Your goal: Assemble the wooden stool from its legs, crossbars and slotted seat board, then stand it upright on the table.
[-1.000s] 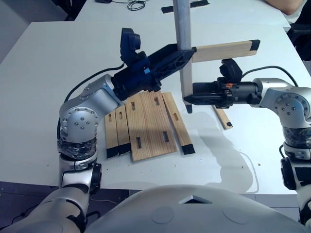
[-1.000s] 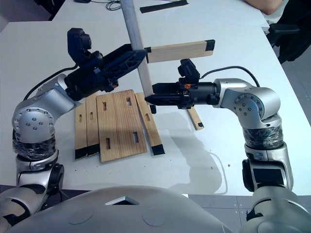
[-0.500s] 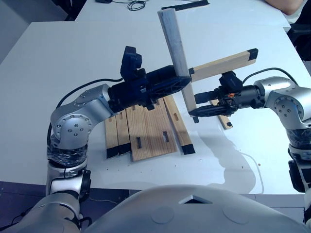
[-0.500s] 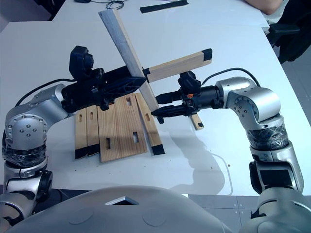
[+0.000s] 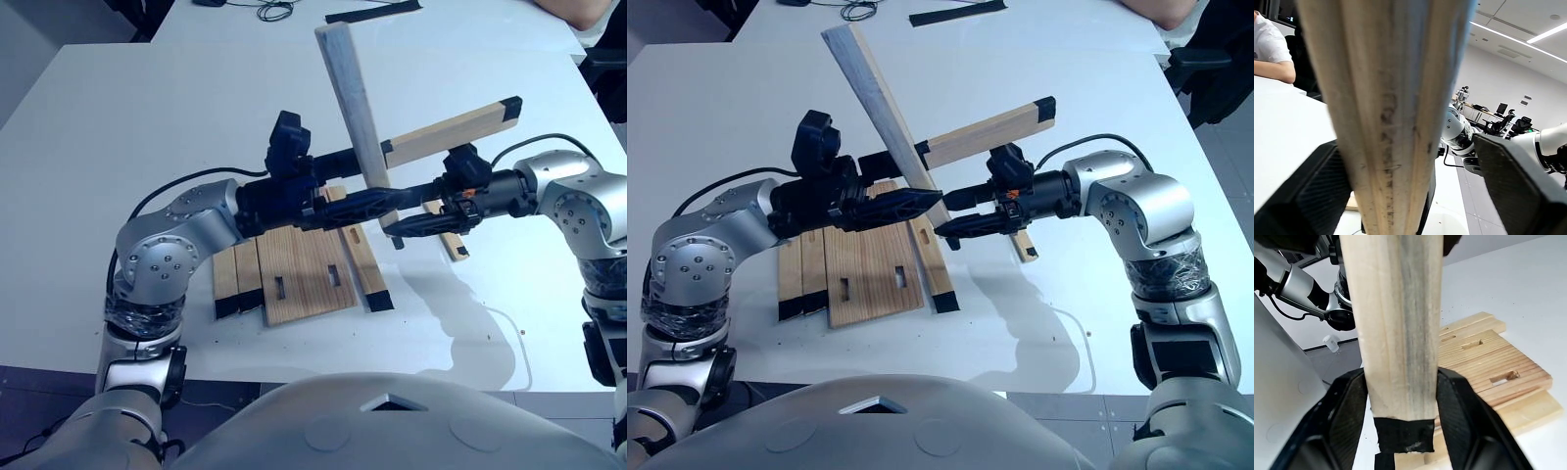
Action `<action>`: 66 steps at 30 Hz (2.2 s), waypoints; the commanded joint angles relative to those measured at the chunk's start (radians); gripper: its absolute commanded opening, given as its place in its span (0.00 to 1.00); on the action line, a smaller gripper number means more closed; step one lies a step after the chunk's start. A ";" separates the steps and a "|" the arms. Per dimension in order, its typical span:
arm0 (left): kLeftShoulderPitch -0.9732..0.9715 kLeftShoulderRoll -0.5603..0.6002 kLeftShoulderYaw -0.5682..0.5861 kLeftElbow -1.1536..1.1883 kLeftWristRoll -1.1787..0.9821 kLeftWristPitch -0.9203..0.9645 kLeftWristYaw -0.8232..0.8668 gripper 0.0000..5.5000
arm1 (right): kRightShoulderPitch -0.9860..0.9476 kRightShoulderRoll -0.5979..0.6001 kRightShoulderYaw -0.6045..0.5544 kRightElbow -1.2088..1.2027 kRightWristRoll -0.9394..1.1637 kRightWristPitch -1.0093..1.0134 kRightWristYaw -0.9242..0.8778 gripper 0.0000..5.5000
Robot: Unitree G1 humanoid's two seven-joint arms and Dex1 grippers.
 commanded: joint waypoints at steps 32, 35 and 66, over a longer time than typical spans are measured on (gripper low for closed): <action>0.009 0.004 -0.003 -0.016 0.010 0.030 -0.021 0.41 | 0.006 -0.073 0.052 0.040 -0.145 -0.145 0.094 0.38; 0.008 0.000 -0.006 -0.012 0.019 0.029 -0.018 0.41 | 0.007 -0.069 0.050 0.037 -0.150 -0.149 0.093 0.38; 0.002 -0.040 -0.011 0.027 0.100 0.004 0.016 0.65 | 0.029 -0.056 0.050 0.011 -0.157 -0.162 0.061 0.38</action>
